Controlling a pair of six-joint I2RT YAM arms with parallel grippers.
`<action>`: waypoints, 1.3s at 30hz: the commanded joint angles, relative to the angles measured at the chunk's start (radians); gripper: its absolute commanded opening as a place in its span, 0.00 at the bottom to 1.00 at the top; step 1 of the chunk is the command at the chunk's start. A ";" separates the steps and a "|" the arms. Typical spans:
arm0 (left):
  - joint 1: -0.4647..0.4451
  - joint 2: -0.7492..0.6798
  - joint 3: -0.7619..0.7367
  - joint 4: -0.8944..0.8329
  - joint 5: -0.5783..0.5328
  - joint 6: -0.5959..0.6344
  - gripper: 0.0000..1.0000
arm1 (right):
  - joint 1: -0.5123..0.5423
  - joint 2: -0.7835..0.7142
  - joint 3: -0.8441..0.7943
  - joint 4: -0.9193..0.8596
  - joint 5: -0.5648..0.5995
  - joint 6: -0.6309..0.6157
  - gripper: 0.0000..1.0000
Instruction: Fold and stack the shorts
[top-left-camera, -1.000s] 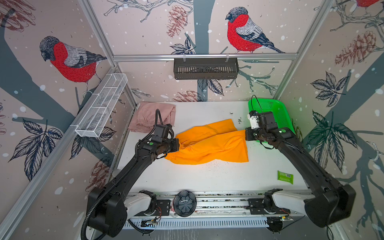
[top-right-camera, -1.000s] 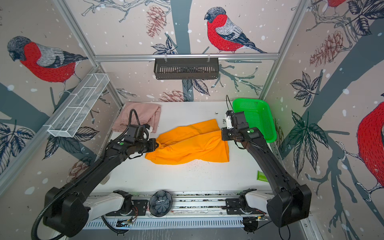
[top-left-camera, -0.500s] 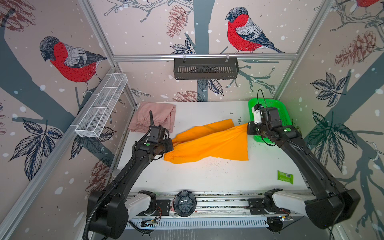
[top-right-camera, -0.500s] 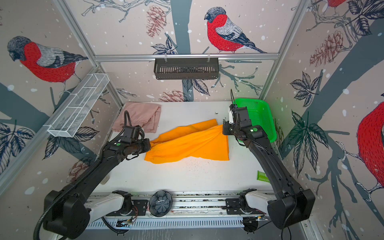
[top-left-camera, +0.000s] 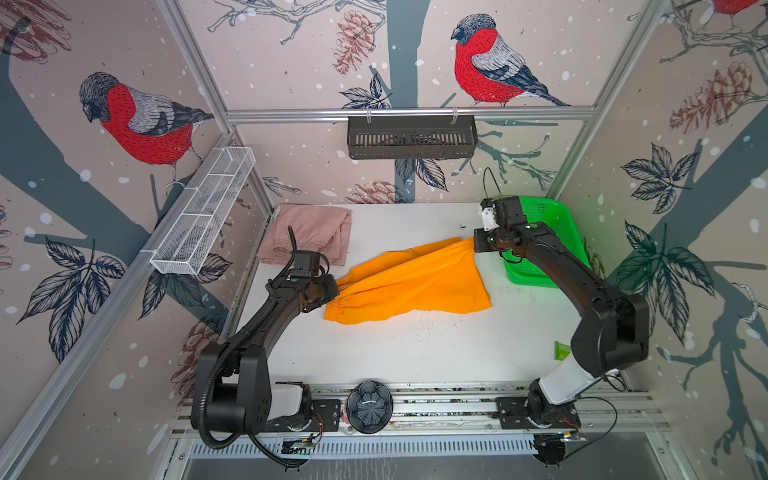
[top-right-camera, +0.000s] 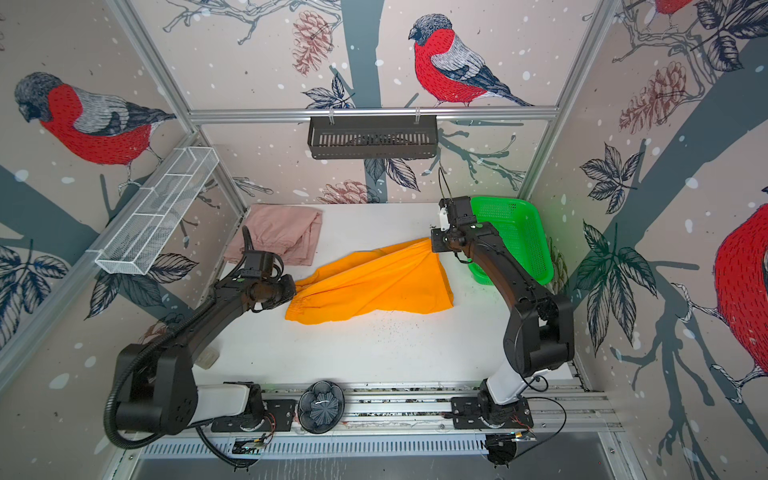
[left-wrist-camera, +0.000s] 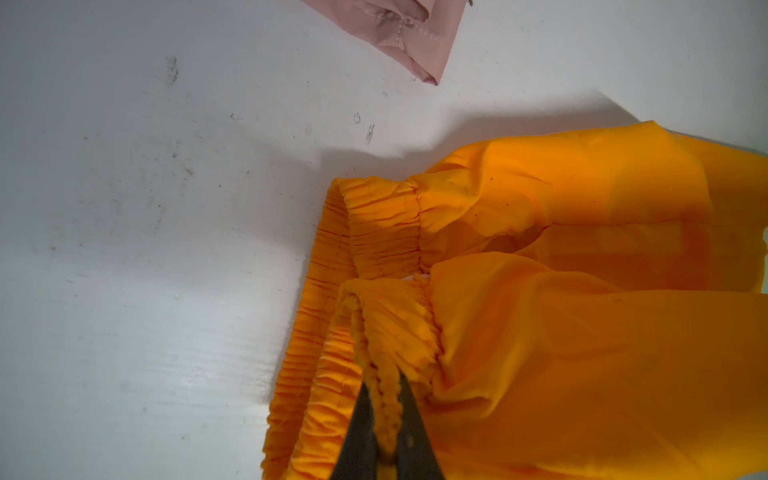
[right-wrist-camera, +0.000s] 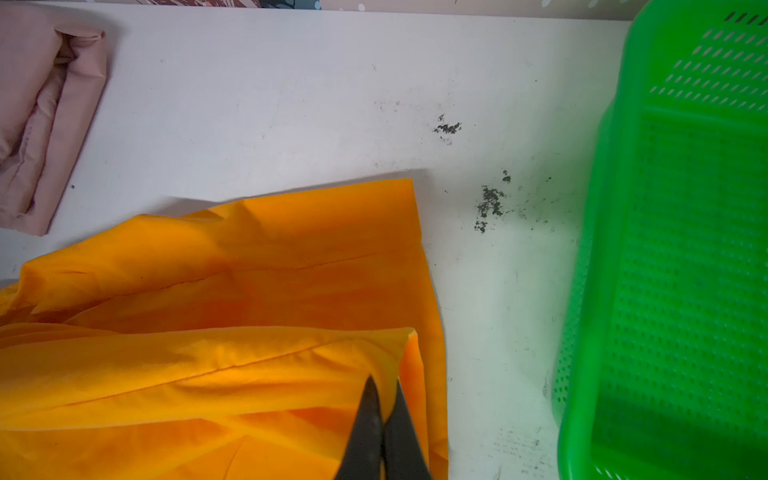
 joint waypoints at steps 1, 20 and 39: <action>0.016 0.025 0.012 0.001 -0.061 0.020 0.00 | -0.008 0.025 0.009 0.077 0.025 -0.024 0.00; 0.085 0.095 0.157 0.057 -0.062 0.049 0.98 | -0.031 0.160 0.062 0.270 -0.203 0.023 0.55; 0.132 -0.210 -0.306 0.272 0.262 -0.029 0.69 | -0.085 -0.216 -0.538 0.259 -0.099 0.115 0.70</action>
